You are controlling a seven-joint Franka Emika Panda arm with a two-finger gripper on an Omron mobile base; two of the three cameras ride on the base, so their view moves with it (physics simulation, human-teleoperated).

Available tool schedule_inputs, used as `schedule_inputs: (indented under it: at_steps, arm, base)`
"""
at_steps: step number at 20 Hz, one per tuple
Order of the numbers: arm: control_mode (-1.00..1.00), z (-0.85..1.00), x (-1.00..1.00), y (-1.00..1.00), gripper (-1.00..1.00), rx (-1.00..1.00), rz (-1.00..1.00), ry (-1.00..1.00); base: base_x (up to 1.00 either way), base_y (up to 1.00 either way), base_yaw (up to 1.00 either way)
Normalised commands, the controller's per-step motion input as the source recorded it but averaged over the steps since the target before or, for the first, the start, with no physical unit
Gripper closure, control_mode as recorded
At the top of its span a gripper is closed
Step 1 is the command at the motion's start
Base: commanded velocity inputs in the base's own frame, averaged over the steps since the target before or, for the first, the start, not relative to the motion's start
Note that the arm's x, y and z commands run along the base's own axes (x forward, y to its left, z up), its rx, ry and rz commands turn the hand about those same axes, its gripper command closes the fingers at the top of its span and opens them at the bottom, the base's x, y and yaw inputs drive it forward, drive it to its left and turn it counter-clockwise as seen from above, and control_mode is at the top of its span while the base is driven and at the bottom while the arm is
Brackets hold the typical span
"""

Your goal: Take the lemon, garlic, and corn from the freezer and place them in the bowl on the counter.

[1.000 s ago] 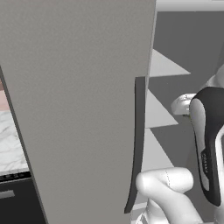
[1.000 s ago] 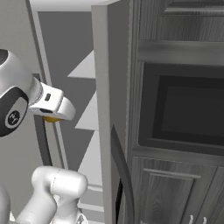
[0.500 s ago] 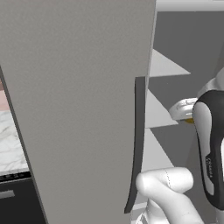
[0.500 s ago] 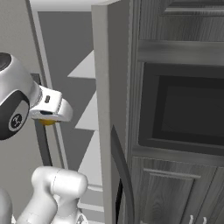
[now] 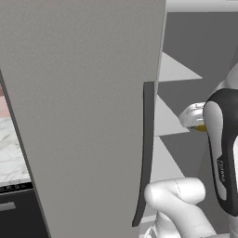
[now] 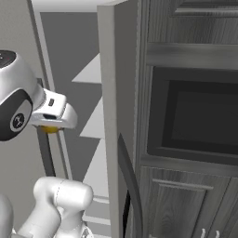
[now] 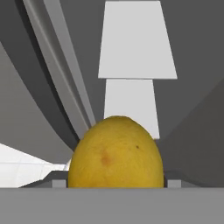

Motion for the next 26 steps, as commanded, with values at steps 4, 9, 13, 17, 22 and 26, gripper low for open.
schedule_inputs:
  at_steps: [4, 9, 13, 17, 22, 26]
  arm:
    - [1.00, 0.00, 0.00, 0.00, 1.00, 0.00, 0.00, 0.00]
    - [1.00, 0.00, 0.00, 0.00, 1.00, 0.00, 0.00, 0.00]
    - [1.00, 0.00, 0.00, 0.00, 1.00, 0.00, 0.00, 0.00]
    - [1.00, 0.00, 0.00, 0.00, 1.00, 0.00, 0.00, 0.00]
    - [1.00, 0.00, 0.00, 0.00, 1.00, 0.00, 0.00, 0.00]
    - [1.00, 0.00, 0.00, 0.00, 1.00, 0.00, 0.00, 0.00]
  base:
    - [-0.19, 0.01, 0.00]
    - [-0.64, 0.25, 0.00]
    - [-0.79, 0.46, 0.00]
    - [-0.42, 0.92, 0.00]
    - [-0.23, 1.00, 0.00]
    - [-0.09, 1.00, 0.00]
